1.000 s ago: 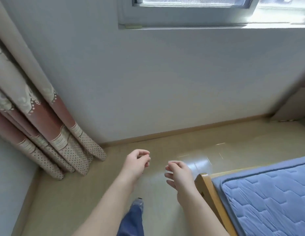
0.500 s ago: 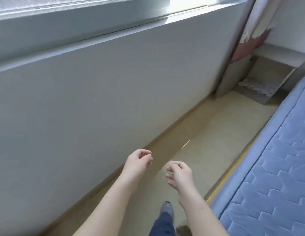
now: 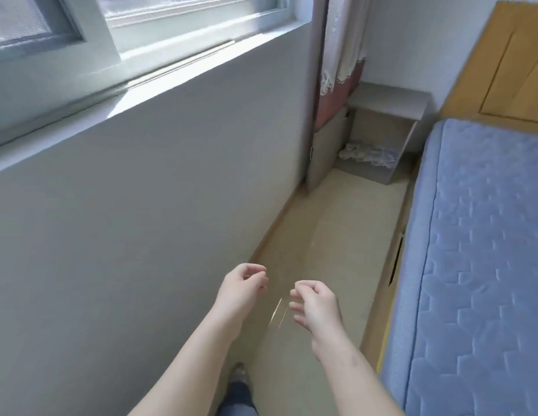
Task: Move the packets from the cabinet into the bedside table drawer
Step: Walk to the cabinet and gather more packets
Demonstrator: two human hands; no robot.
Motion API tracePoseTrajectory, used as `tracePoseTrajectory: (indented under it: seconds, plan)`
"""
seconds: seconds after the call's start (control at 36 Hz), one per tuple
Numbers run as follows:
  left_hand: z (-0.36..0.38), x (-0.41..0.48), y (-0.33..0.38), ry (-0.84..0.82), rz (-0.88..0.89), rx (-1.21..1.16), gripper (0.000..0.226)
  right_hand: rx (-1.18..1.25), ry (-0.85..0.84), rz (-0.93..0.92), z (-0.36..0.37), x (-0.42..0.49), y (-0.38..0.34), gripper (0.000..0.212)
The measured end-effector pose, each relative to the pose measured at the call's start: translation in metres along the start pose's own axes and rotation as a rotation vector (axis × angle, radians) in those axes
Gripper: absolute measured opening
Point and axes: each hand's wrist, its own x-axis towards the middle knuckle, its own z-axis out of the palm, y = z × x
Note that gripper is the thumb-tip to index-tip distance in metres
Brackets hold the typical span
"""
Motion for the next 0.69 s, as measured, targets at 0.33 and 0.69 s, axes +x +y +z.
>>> tracePoseTrajectory:
  seconds: [0.33,0.69]
  plan:
    - [0.085,0.228,0.136,-0.202,0.086,0.127,0.012,0.026,0.181,0.0,-0.015,0.201,-0.128,0.014]
    - [0.235,0.411,0.244,-0.296,0.102,0.231,0.011,0.14,0.325,0.036,-0.097,0.393,-0.246,0.016]
